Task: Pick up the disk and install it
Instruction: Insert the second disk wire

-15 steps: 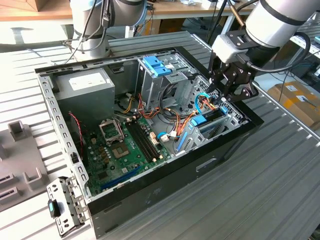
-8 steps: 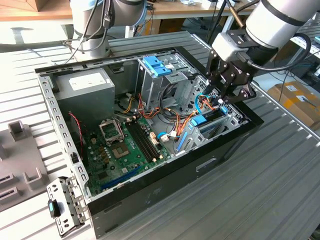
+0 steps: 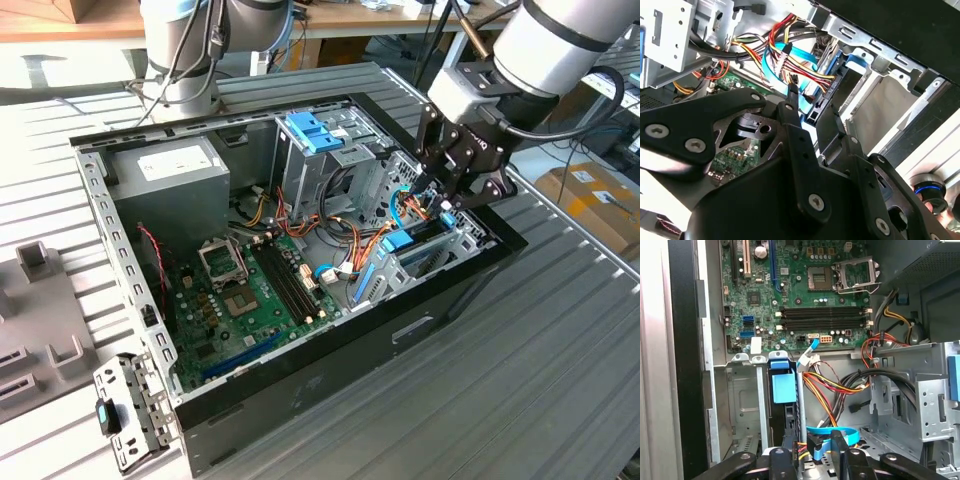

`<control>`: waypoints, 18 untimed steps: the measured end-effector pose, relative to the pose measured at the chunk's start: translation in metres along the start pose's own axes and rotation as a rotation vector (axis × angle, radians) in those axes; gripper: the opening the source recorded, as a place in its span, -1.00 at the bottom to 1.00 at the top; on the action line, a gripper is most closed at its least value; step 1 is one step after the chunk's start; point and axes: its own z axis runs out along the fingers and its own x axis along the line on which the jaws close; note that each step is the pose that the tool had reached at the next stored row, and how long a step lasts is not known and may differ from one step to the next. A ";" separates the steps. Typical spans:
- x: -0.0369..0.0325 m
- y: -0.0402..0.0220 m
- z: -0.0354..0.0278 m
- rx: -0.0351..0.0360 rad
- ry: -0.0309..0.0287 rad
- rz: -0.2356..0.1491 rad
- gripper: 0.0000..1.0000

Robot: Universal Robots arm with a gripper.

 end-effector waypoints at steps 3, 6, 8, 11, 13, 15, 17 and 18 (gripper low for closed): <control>0.0003 -0.0002 0.0033 -0.0001 0.0003 0.000 -0.16; 0.0003 -0.0002 0.0035 -0.0001 0.0001 0.000 -0.16; 0.0003 -0.0002 0.0035 -0.0001 0.0001 0.000 -0.18; 0.0003 -0.0002 0.0035 -0.0001 0.0001 0.000 -0.57; 0.0003 -0.0002 0.0036 -0.0001 0.0001 0.000 -0.68; 0.0003 -0.0002 0.0036 -0.0001 0.0001 0.000 -0.68; 0.0004 -0.0002 0.0036 -0.0001 0.0001 0.000 -0.68; 0.0004 -0.0002 0.0036 -0.0001 0.0001 0.000 -0.68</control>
